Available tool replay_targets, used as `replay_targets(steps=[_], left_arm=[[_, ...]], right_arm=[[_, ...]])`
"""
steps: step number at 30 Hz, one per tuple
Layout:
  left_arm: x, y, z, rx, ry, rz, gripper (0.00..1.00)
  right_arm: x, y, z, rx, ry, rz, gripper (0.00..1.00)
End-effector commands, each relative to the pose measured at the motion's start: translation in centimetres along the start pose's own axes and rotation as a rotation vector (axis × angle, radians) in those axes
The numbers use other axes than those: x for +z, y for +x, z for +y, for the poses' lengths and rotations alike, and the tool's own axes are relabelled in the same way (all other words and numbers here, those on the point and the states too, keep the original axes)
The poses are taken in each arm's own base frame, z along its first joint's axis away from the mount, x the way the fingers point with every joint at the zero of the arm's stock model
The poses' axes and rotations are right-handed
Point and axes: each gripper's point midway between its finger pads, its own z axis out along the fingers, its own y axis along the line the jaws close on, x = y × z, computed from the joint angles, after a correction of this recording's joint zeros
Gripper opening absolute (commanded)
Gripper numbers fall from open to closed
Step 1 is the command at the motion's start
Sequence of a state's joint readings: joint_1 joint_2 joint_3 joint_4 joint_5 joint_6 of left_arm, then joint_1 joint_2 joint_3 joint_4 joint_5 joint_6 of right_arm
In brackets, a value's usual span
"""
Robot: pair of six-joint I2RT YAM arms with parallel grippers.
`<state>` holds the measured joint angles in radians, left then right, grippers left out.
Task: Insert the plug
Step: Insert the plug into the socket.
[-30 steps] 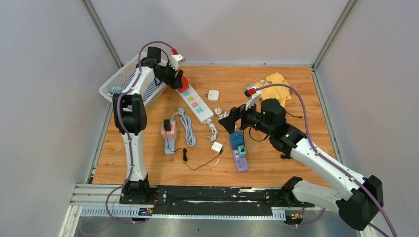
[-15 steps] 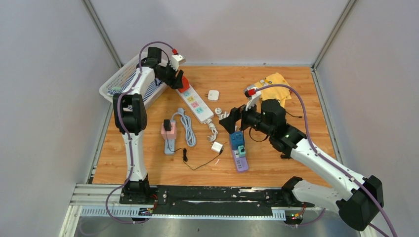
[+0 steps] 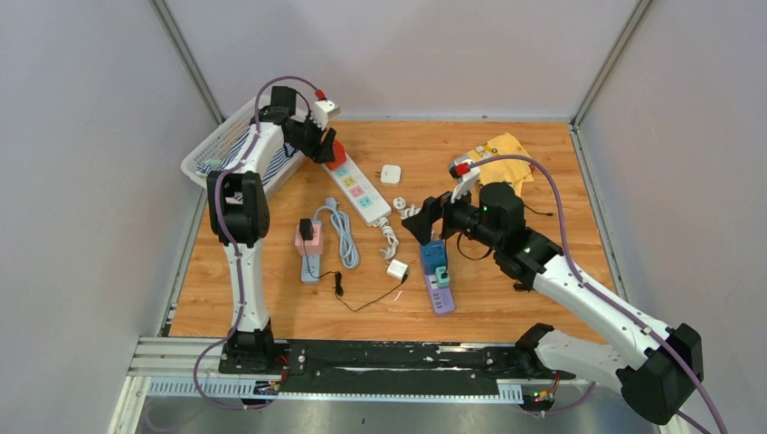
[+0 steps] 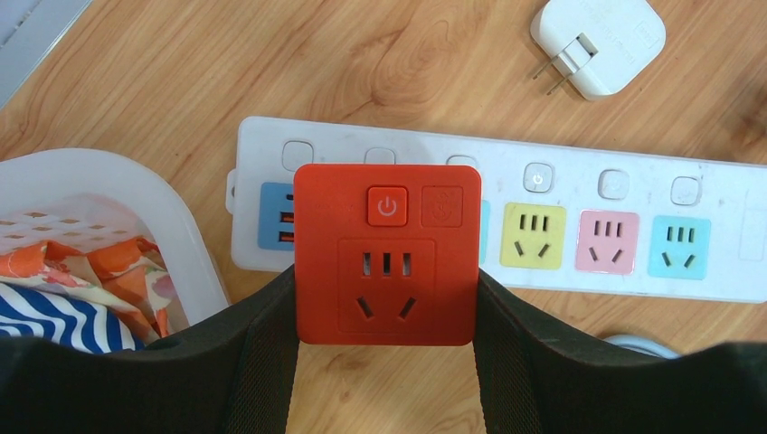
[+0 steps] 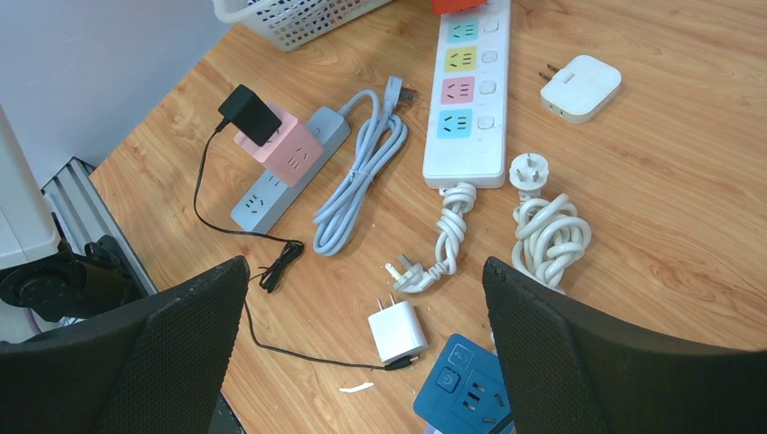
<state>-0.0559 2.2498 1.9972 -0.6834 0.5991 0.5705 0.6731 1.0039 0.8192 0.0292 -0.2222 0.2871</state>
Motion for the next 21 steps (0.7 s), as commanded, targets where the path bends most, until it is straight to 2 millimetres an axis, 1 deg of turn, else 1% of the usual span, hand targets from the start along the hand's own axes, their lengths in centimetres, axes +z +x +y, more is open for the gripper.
replay_targets(steps=[1, 2, 8, 14, 18, 21], left_arm=[[0.9, 1.4, 1.2, -0.026, -0.019, 0.023, 0.0], [1.1, 1.7, 1.2, -0.03, -0.019, 0.029, 0.0], [2.1, 4.6, 0.9, -0.051, -0.013, 0.096, 0.0], [1.9, 5.7, 1.4, -0.05, -0.054, 0.14, 0.0], [1.7, 6.7, 1.8, -0.062, -0.09, 0.182, 0.0], [1.5, 7.5, 2.4, -0.08, -0.132, 0.218, 0.0]], right_arm=[[-0.3, 0.1, -0.7, -0.015, 0.023, -0.007, 1.0], [-0.3, 0.1, -0.6, -0.015, 0.022, -0.007, 1.0], [-0.5, 0.1, -0.7, -0.019, 0.03, -0.015, 1.0], [-0.6, 0.0, -0.8, -0.024, 0.033, -0.018, 1.0], [-0.6, 0.1, -0.9, -0.025, 0.035, -0.015, 1.0], [-0.6, 0.1, -1.0, -0.031, 0.041, -0.018, 1.0]])
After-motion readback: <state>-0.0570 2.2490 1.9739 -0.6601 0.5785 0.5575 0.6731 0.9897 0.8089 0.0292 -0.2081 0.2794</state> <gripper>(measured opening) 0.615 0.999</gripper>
